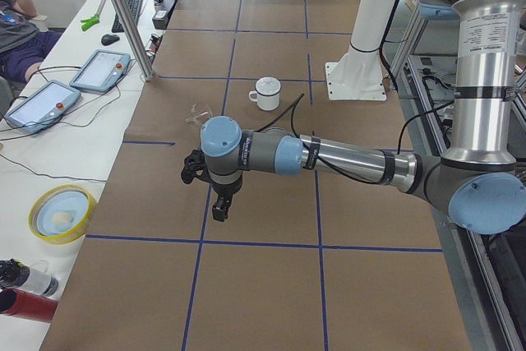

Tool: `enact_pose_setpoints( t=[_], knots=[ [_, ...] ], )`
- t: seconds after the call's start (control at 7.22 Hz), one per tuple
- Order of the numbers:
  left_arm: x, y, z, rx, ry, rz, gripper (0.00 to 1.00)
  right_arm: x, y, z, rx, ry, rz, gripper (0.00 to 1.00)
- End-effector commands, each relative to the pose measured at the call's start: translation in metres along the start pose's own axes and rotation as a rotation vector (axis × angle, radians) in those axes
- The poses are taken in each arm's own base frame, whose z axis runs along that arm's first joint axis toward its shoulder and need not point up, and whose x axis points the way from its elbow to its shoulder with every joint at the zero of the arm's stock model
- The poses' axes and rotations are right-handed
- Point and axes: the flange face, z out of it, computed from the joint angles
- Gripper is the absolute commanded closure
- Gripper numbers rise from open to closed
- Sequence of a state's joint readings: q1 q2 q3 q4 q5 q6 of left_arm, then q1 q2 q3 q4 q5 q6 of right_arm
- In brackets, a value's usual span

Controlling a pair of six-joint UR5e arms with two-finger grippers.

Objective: Place funnel on cup

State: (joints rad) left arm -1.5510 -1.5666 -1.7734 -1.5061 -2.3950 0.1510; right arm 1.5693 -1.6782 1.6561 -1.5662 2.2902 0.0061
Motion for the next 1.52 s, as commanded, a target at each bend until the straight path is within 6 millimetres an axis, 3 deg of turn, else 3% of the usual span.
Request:
enact_pose_setpoints(
  t=[0.0,0.28,0.42,0.55,0.69,0.83,0.97,1.11,1.39],
  knots=[
    [0.018,-0.039,-0.029,0.078,-0.013,0.045,0.0,0.0,0.0,0.0,-0.001,0.0,0.001,0.0],
    [0.017,-0.042,-0.025,0.104,0.0,-0.021,0.0,0.0,0.0,0.0,-0.001,0.0,0.001,0.0],
    [0.036,-0.056,-0.032,0.158,-0.004,0.001,0.0,0.0,0.0,0.0,0.0,0.0,0.0,0.0],
    [0.077,-0.069,-0.013,0.152,0.025,-0.077,0.0,0.0,0.0,0.0,0.0,0.0,0.0,0.0],
    [0.136,-0.09,0.009,0.114,0.069,-0.195,0.0,0.0,0.0,0.0,0.0,0.0,0.0,0.0],
    [0.197,-0.124,0.019,0.127,0.058,-0.263,0.0,0.0,0.0,0.0,0.0,0.0,0.0,0.0],
    [0.259,-0.144,0.034,0.108,0.09,-0.317,0.0,0.0,0.0,0.0,-0.001,0.0,0.001,0.0],
    [0.313,-0.158,0.036,0.092,0.135,-0.366,0.0,0.0,0.0,0.0,0.0,0.0,0.0,0.0],
    [0.417,-0.161,0.062,-0.013,0.176,-0.454,0.0,0.0,0.0,0.0,0.0,0.0,0.0,0.0]
  ],
)
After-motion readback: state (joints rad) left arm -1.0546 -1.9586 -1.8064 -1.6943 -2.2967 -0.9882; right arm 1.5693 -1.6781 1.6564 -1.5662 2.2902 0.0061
